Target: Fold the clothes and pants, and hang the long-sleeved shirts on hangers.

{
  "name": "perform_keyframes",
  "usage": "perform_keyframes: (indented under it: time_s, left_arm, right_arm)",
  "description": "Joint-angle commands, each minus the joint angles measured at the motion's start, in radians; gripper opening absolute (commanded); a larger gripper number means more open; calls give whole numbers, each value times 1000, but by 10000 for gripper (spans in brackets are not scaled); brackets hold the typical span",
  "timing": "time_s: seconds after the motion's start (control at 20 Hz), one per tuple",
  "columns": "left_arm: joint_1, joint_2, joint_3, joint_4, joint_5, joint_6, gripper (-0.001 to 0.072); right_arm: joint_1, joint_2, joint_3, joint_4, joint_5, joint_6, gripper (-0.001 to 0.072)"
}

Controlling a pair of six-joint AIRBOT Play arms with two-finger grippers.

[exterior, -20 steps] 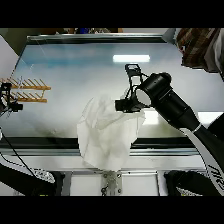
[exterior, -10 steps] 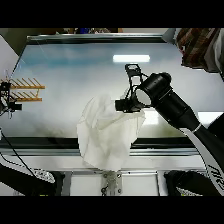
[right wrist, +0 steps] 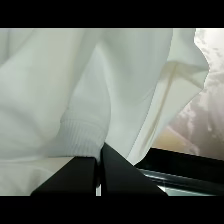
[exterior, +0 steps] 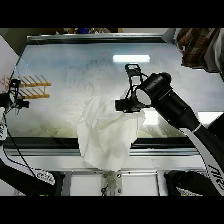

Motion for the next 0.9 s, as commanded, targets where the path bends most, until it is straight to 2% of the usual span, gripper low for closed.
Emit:
perform_keyframes:
  time_s: [0.0, 0.35, 0.85]
  left_arm:
    - [-65, 6, -1, -5, -29, 1, 14]
    - [-92, 64, -1, -5, -51, -77, 14]
    - [-92, 225, -93, -5, -7, -107, 13]
  right_arm:
    - [1, -1, 0, 0, 0, 0, 34]
    - [1, -1, 0, 0, 0, 0, 34]
    - [1, -1, 0, 0, 0, 0, 35]
